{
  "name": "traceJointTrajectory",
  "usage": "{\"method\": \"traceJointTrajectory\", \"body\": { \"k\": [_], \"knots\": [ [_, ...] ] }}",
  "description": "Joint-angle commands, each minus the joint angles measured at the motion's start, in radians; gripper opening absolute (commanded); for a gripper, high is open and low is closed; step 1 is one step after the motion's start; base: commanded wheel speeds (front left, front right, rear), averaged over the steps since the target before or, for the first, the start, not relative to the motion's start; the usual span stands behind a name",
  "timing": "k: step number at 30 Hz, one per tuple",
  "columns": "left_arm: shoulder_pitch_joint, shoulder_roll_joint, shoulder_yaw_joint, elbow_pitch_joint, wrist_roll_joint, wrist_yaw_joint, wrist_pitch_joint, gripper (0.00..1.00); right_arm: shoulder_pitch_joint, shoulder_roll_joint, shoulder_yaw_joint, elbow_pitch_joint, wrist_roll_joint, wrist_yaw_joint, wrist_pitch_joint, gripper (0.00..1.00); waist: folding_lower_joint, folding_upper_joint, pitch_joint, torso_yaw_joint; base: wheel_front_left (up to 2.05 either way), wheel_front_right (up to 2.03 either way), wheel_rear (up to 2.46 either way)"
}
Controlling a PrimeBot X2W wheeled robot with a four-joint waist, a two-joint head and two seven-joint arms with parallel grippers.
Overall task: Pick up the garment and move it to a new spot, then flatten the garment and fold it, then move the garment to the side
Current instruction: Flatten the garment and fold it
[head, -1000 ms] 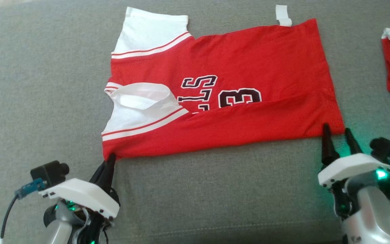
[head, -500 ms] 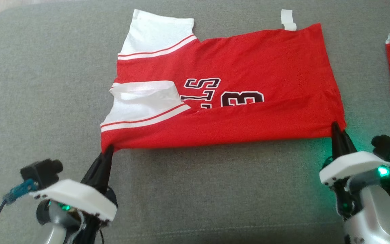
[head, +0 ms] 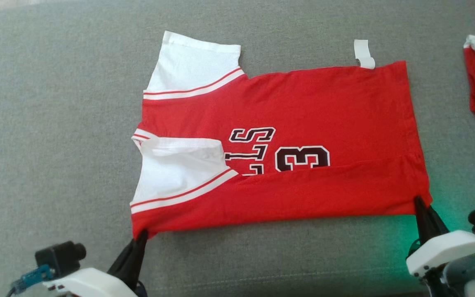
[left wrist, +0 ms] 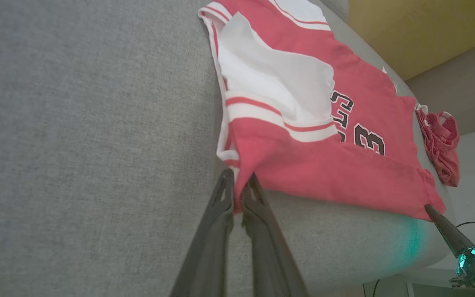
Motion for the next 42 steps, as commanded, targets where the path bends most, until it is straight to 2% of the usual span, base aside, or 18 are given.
{"method": "traceJointTrajectory", "body": {
  "k": [1, 2, 3, 4, 5, 8, 14, 18, 19, 21, 24, 25, 29, 34, 42],
  "knots": [
    [-0.032, -0.002, 0.027, -0.014, -0.009, -0.001, 0.000, 0.00, -0.004, -0.009, 0.015, -0.039, 0.008, -0.001, -0.004, 0.00, 0.0000, 0.0000, 0.000, -0.002, 0.00, 0.00, 0.00],
    [-0.039, -0.006, 0.027, 0.000, -0.009, -0.003, -0.003, 0.00, -0.002, -0.009, 0.014, -0.039, 0.008, -0.001, -0.008, 0.30, 0.0000, 0.0000, -0.001, -0.003, 0.00, 0.00, 0.00],
    [-0.046, -0.010, 0.027, 0.016, -0.009, -0.004, -0.006, 0.22, -0.001, -0.009, 0.015, -0.038, 0.007, -0.001, -0.011, 0.58, 0.0000, 0.0000, -0.002, -0.005, 0.00, 0.00, 0.00],
    [-0.054, -0.012, 0.027, 0.029, -0.009, -0.005, -0.008, 0.48, -0.003, -0.009, 0.017, -0.040, 0.009, -0.001, -0.021, 0.99, 0.0000, 0.0000, -0.002, -0.007, 0.00, 0.00, 0.00],
    [-0.062, -0.014, 0.029, 0.040, -0.008, -0.006, -0.012, 1.00, -0.003, -0.009, 0.018, -0.040, 0.009, -0.001, -0.029, 1.00, 0.0000, 0.0000, -0.002, -0.010, 0.00, 0.00, 0.00],
    [-0.092, -0.006, 0.038, 0.053, 0.001, -0.012, -0.020, 1.00, -0.007, -0.009, 0.010, -0.047, -0.003, -0.001, -0.051, 1.00, 0.0000, 0.0000, 0.004, -0.019, 0.00, 0.00, 0.00],
    [-0.267, 0.095, 0.061, 0.043, 0.074, -0.037, 0.025, 1.00, -0.057, -0.009, 0.006, -0.092, -0.040, -0.001, -0.094, 1.00, 0.0000, 0.0000, 0.040, -0.047, 0.00, 0.00, 0.00],
    [-0.463, 0.160, 0.043, 0.058, 0.117, -0.079, 0.115, 1.00, -0.120, -0.009, 0.039, -0.135, -0.063, -0.001, -0.106, 1.00, 0.0000, 0.0000, 0.083, -0.071, 0.00, 0.00, 0.00],
    [-0.463, 0.160, 0.043, 0.058, 0.117, -0.079, 0.115, 1.00, -0.120, -0.009, 0.039, -0.135, -0.063, -0.001, -0.106, 1.00, 0.0000, 0.0000, 0.083, -0.071, 0.00, 0.00, 0.00],
    [-0.572, 0.184, 0.030, 0.086, 0.122, -0.114, 0.171, 1.00, -0.158, -0.009, 0.068, -0.153, -0.069, -0.001, -0.107, 1.00, 0.0000, 0.0000, 0.113, -0.086, 0.00, 0.00, 0.00],
    [-0.739, 0.228, 0.025, 0.155, 0.133, -0.160, 0.252, 1.00, -0.226, -0.009, 0.126, -0.171, -0.083, -0.001, -0.106, 1.00, 0.0000, 0.0000, 0.163, -0.121, 0.00, 0.00, 0.00],
    [-0.841, 0.248, 0.024, 0.209, 0.132, -0.182, 0.306, 1.00, -0.275, -0.009, 0.167, -0.170, -0.085, -0.001, -0.111, 1.00, 0.0000, 0.0000, 0.195, -0.146, 0.00, 0.00, 0.00],
    [-1.003, 0.276, 0.001, 0.318, 0.138, -0.216, 0.418, 1.00, -0.350, -0.009, 0.235, -0.157, -0.077, -0.001, -0.126, 1.00, 0.0000, 0.0000, 0.247, -0.184, 0.00, 0.00, 0.00],
    [-1.123, 0.292, -0.023, 0.424, 0.162, -0.229, 0.494, 1.00, -0.411, -0.009, 0.292, -0.126, -0.064, -0.001, -0.152, 1.00, 0.0000, 0.0000, 0.293, -0.227, 0.00, 0.00, 0.00],
    [-1.213, 0.323, -0.036, 0.559, 0.209, -0.206, 0.544, 1.00, -0.450, -0.009, 0.341, -0.091, -0.051, -0.001, -0.186, 1.00, 0.0000, 0.0000, 0.321, -0.274, 0.00, 0.00, 0.00]
  ]
}}
